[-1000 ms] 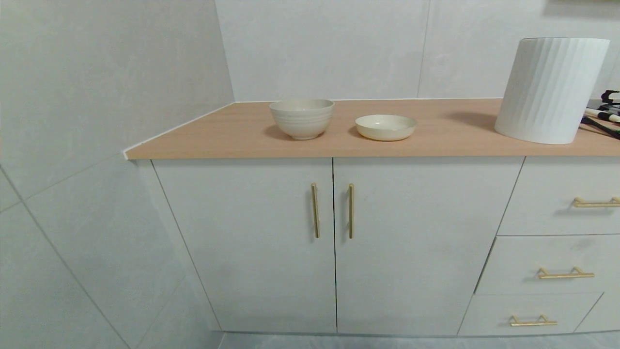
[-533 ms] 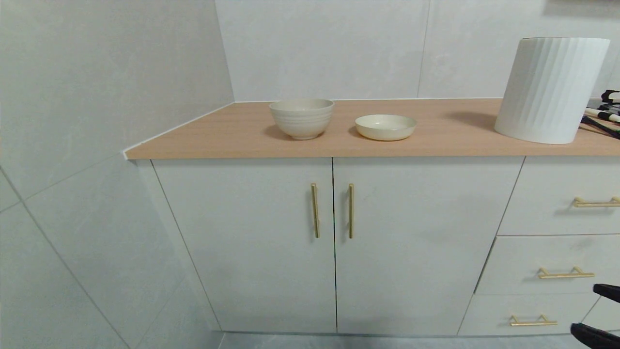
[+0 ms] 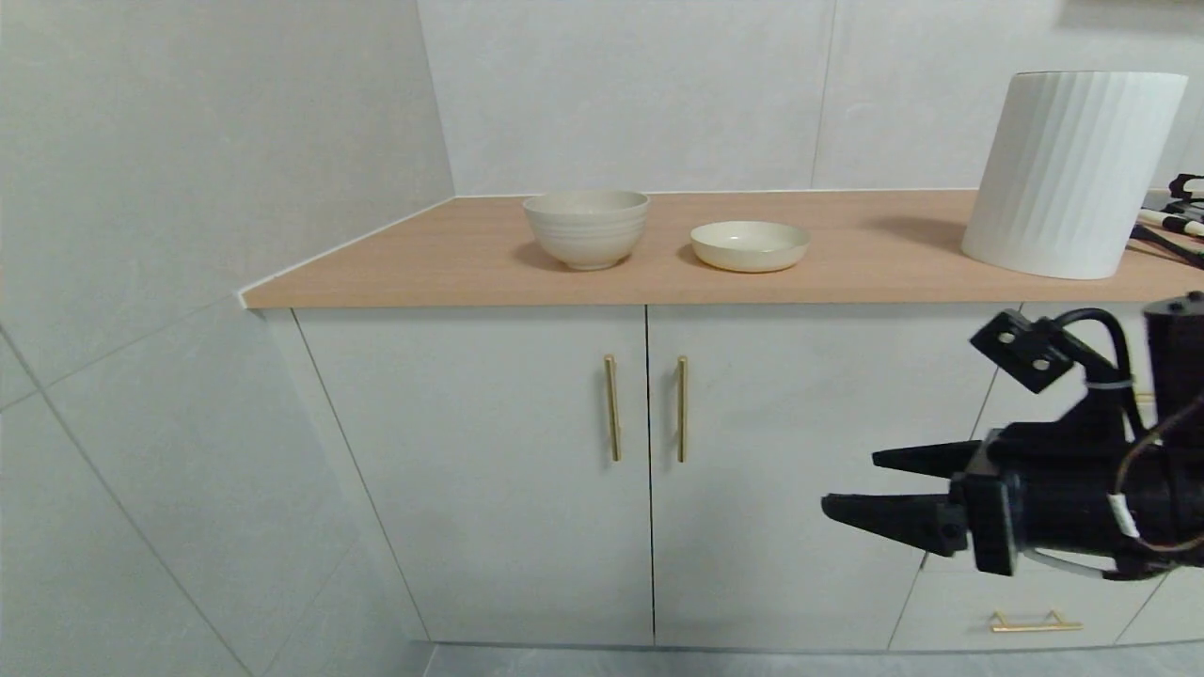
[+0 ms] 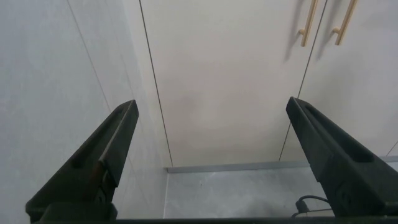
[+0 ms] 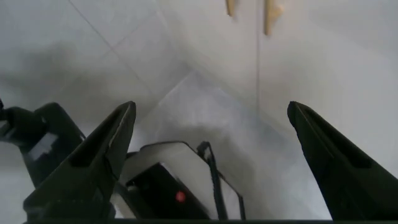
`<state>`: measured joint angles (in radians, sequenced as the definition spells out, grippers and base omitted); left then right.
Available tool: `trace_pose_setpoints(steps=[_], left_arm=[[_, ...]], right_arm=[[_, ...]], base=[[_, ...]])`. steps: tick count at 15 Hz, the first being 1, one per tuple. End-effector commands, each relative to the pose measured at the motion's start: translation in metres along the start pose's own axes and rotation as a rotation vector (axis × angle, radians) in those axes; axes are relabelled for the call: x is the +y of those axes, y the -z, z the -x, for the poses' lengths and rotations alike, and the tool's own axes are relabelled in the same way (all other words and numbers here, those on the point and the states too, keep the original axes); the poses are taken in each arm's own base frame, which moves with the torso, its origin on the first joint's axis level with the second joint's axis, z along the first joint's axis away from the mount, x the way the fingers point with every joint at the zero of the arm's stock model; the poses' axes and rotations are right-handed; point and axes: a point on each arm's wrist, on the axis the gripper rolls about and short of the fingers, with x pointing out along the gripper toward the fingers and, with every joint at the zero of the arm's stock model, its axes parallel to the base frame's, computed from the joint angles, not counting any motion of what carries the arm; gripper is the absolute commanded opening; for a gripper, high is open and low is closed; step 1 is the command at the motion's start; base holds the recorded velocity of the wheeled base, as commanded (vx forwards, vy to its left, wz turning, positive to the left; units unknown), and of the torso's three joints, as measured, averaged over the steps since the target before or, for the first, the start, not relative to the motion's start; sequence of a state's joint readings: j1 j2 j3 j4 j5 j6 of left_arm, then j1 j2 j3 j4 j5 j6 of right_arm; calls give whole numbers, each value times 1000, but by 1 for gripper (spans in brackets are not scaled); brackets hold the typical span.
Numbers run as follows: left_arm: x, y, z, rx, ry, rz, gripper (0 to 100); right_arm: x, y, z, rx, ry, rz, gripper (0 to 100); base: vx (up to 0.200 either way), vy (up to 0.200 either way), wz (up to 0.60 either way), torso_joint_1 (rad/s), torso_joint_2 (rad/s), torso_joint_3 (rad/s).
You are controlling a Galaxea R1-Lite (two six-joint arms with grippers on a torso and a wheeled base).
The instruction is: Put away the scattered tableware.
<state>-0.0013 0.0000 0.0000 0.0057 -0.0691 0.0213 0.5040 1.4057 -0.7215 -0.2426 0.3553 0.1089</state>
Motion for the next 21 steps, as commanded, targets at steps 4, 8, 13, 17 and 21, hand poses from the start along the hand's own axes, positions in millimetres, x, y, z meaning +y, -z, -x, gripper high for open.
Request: trace_pose_setpoints(steps=[4, 8, 13, 17, 21], left_arm=[[0, 0, 0, 0, 0, 1, 100], [0, 0, 0, 0, -1, 0, 100], [0, 0, 0, 0, 0, 0, 100], [0, 0, 0, 0, 0, 0, 100], [0, 0, 0, 0, -1, 1, 100]], right_arm=[[-18, -14, -92, 89, -31, -15, 100], [-32, -8, -145, 68, -39, -44, 100], [-42, 1, -183, -69, -46, -118, 100], [-43, -1, -188, -133, -53, -142, 100], [-47, -1, -199, -186, -42, -144, 100]], base=[[0, 0, 0, 0, 0, 0], [0, 0, 0, 0, 0, 0], [0, 0, 0, 0, 0, 0], [0, 0, 0, 0, 0, 0], [0, 0, 0, 0, 0, 0]])
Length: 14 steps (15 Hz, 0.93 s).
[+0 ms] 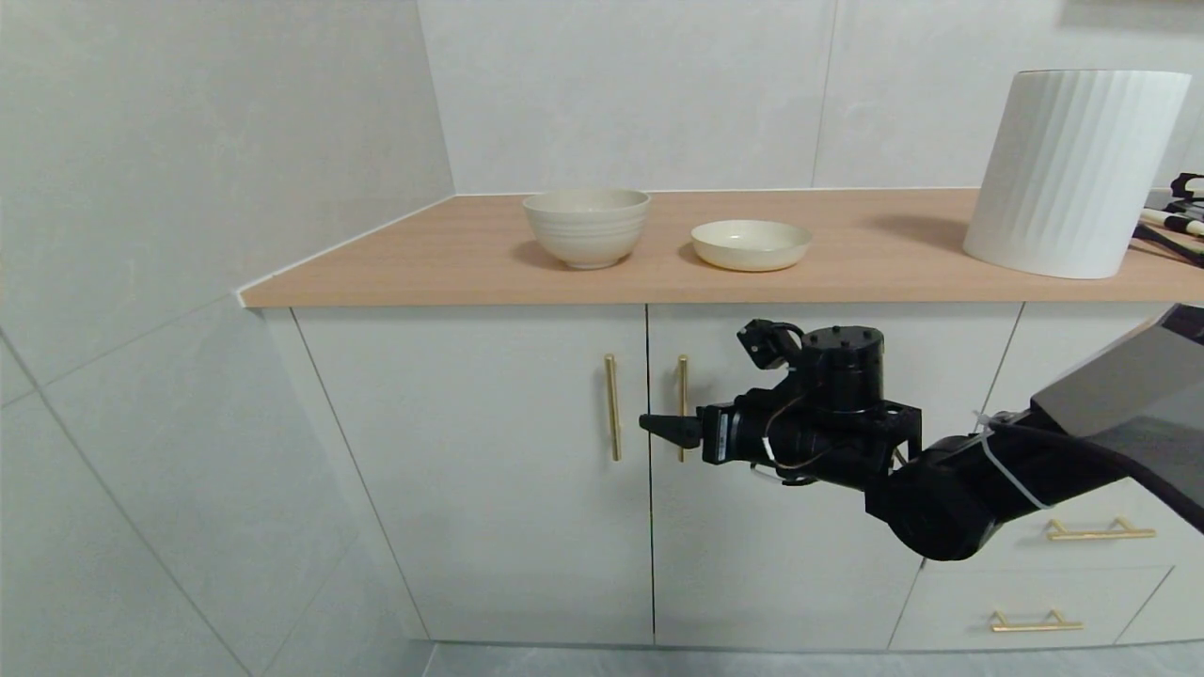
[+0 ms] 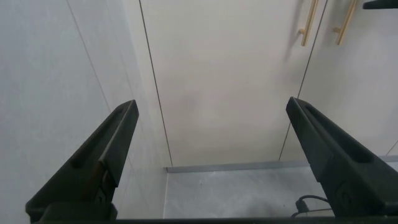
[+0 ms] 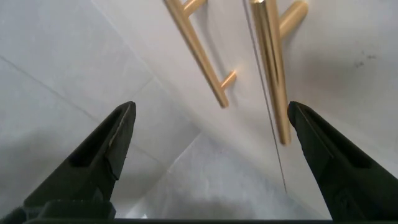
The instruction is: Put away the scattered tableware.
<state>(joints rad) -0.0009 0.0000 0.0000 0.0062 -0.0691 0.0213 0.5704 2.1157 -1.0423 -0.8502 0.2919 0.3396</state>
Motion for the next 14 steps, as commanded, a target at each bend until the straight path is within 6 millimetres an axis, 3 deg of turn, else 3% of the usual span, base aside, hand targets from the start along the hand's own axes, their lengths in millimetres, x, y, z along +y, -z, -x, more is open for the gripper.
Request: trace_pose_setpoints(steps=[1, 6, 14], left_arm=[[0, 0, 0, 0, 1, 0, 100], [0, 0, 0, 0, -1, 1, 100], [0, 0, 0, 0, -1, 0, 100]], right_arm=[[-4, 4, -8, -5, 7, -19, 100], [-16, 9, -33, -77, 76, -57, 100], [-3, 12, -34, -75, 28, -125, 100]], base=[[0, 0, 0, 0, 0, 0], [0, 0, 0, 0, 0, 0], [0, 0, 0, 0, 0, 0]])
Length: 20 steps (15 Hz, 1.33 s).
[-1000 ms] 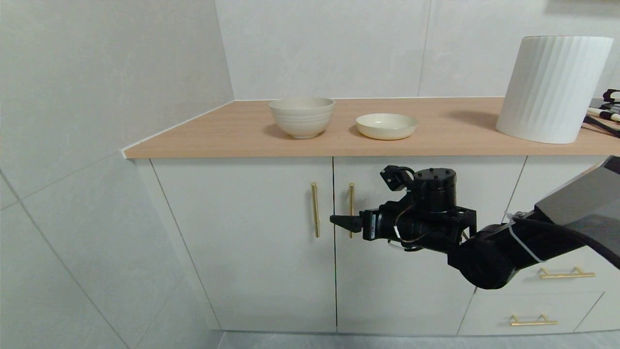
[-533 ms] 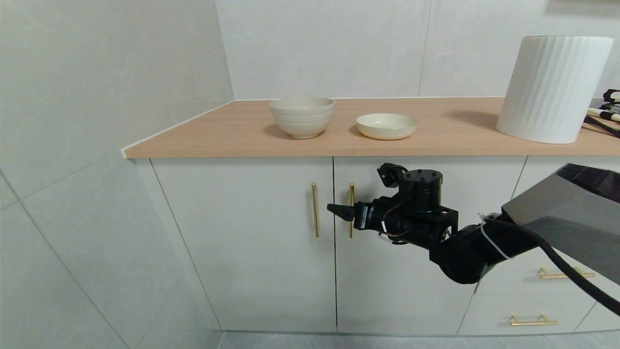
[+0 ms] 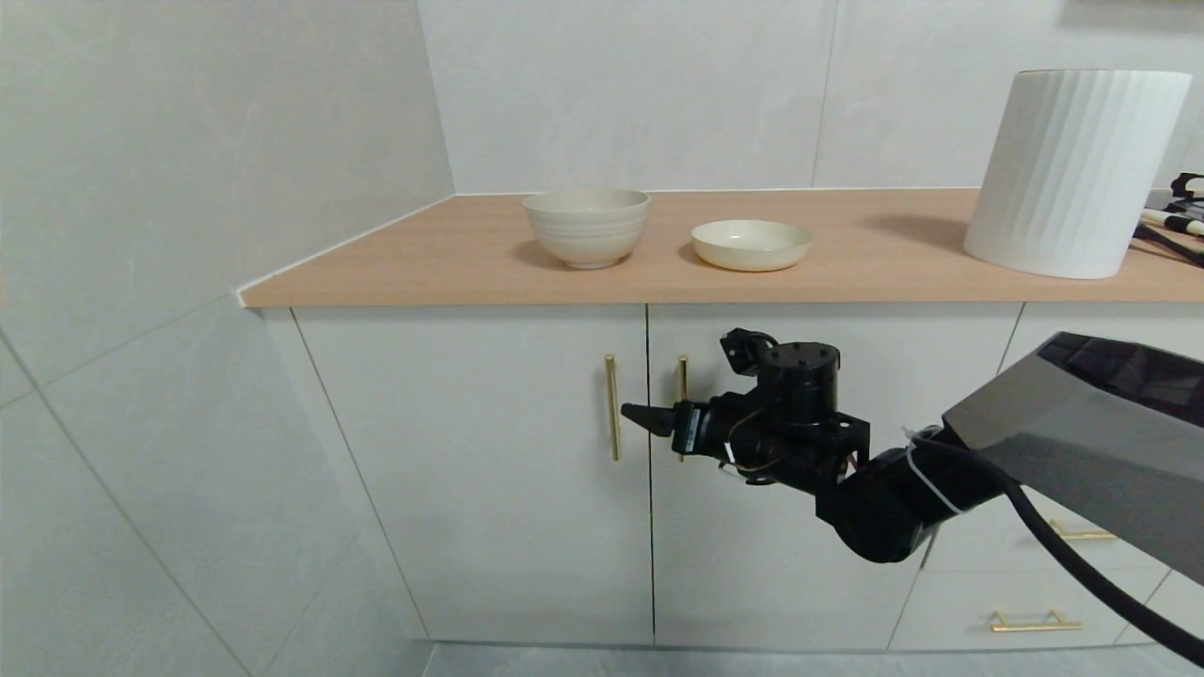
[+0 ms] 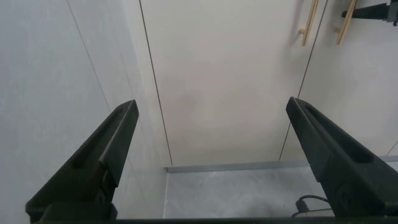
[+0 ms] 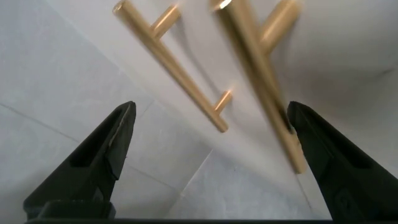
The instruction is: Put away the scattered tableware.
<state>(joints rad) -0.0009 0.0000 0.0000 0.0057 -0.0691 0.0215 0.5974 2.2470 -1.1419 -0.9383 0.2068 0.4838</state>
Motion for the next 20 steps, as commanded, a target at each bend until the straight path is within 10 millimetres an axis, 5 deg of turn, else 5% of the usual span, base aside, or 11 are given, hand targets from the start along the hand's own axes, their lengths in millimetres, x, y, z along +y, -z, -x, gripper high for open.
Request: trace_pose_setpoints(steps=[1, 9, 20], left_arm=[[0, 0, 0, 0, 1, 0, 100], [0, 0, 0, 0, 1, 0, 100], [0, 0, 0, 0, 1, 0, 100]], right_arm=[[4, -1, 2, 1, -10, 1, 100], [23, 4, 36, 124, -161, -15, 100], [36, 24, 128, 274, -329, 29, 100]], base=[[0, 0, 0, 0, 0, 0], [0, 0, 0, 0, 0, 0], [0, 0, 0, 0, 0, 0]])
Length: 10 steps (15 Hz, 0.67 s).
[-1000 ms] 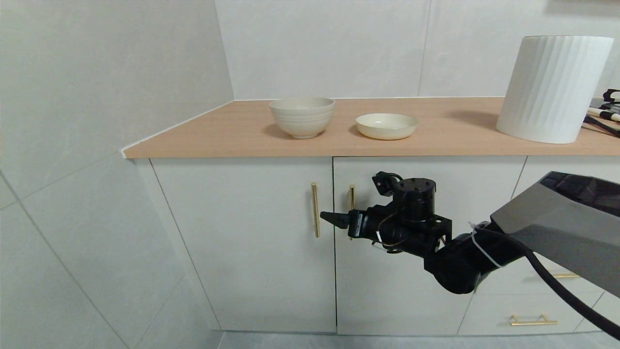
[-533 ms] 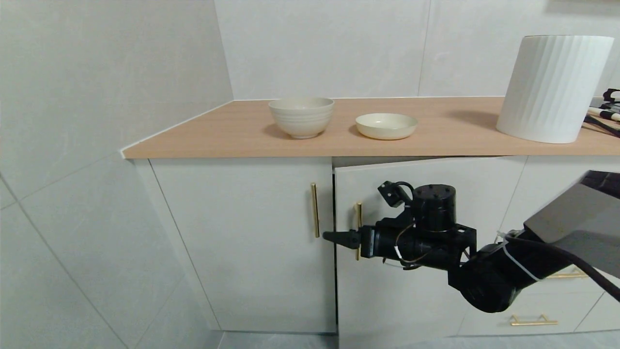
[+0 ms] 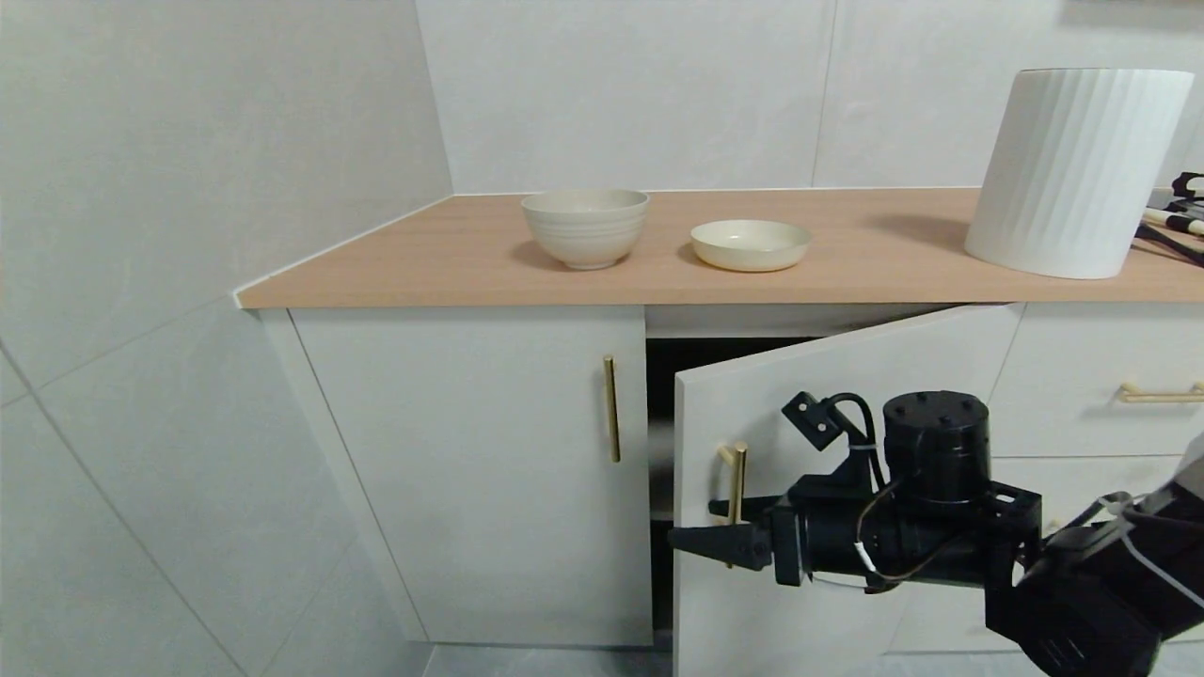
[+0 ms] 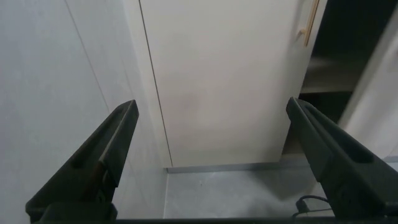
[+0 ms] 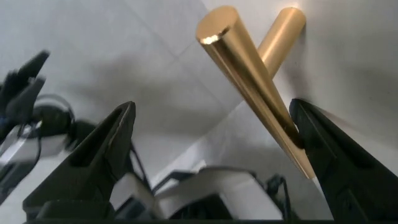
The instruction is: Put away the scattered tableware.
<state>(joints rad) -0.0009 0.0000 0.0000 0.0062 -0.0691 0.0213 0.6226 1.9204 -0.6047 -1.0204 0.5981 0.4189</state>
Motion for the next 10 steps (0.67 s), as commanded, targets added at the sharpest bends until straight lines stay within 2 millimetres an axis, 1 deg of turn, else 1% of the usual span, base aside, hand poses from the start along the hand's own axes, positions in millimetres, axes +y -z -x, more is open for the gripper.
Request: trace_pose_setpoints(steps=[1, 4, 8, 9, 10], left_arm=[[0, 0, 0, 0, 1, -2, 100], [0, 0, 0, 0, -1, 1, 100], [0, 0, 0, -2, -1, -3, 100], [0, -2, 0, -14, -7, -3, 100], [0, -14, 3, -70, -5, -2, 100]], right_arm=[[14, 3, 20, -4, -7, 8, 100], [23, 10, 33, 23, -56, 17, 100], [25, 14, 39, 31, -56, 15, 100], [25, 15, 39, 35, -54, 11, 100], [26, 15, 41, 33, -55, 13, 100]], base=[[0, 0, 0, 0, 0, 0], [0, 0, 0, 0, 0, 0], [0, 0, 0, 0, 0, 0], [0, 0, 0, 0, 0, 0], [0, 0, 0, 0, 0, 0]])
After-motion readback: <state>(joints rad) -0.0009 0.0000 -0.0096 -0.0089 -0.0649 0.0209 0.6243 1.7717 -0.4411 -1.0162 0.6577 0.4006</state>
